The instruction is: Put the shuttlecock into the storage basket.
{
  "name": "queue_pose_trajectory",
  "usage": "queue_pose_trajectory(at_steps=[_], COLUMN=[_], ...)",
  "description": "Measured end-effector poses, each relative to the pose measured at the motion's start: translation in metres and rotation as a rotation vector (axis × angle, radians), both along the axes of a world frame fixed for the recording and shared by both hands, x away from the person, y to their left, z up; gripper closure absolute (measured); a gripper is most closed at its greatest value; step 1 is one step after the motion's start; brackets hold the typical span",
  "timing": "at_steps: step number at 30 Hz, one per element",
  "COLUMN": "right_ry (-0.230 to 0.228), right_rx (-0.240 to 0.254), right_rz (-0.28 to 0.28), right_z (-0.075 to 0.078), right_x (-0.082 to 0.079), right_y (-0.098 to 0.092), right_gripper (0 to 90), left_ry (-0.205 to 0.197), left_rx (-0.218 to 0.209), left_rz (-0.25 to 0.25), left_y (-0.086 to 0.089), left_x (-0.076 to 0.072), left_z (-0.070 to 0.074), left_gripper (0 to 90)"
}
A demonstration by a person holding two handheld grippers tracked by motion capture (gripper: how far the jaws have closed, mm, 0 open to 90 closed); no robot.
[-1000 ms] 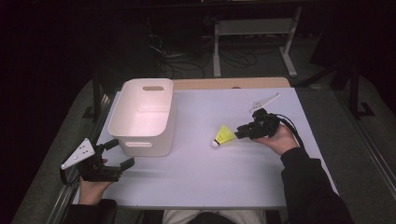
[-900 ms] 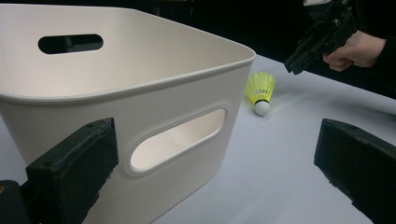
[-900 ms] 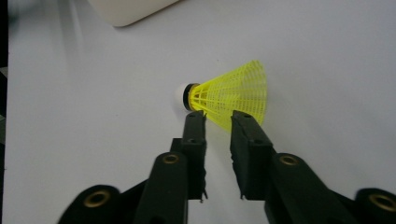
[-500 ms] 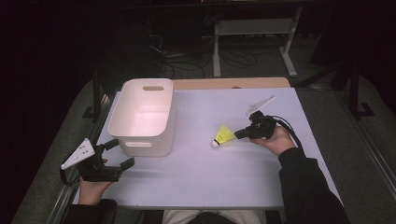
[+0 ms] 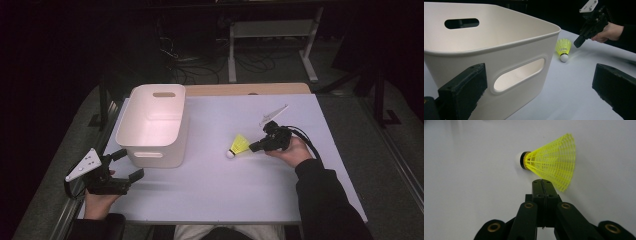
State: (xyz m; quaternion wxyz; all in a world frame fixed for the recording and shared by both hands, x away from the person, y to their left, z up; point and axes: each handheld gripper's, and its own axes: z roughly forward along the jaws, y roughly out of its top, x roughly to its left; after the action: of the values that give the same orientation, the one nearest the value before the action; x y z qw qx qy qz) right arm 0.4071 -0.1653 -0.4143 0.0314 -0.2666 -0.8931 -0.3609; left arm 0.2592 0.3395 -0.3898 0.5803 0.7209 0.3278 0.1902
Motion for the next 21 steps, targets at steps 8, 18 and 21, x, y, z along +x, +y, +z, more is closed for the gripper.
queue_pose_trajectory(at_steps=[8,18,21], right_ry=[0.021,0.042,0.037], right_rx=[-0.033,-0.034,-0.035], right_rz=[-0.01,-0.033,-0.034], right_z=[-0.008,-0.017,-0.018], right_x=[0.005,0.011,0.012], right_y=[0.001,0.002,0.004], right_gripper=[88.7,88.7,88.7], left_ry=[0.0,0.004,0.006], left_rx=[0.0,0.001,0.002], left_rz=[-0.003,-0.002,-0.004], left_y=[0.0,0.0,-0.001], left_x=[0.0,0.0,0.0], left_z=[0.0,0.0,0.0], left_gripper=[0.0,0.0,0.0])
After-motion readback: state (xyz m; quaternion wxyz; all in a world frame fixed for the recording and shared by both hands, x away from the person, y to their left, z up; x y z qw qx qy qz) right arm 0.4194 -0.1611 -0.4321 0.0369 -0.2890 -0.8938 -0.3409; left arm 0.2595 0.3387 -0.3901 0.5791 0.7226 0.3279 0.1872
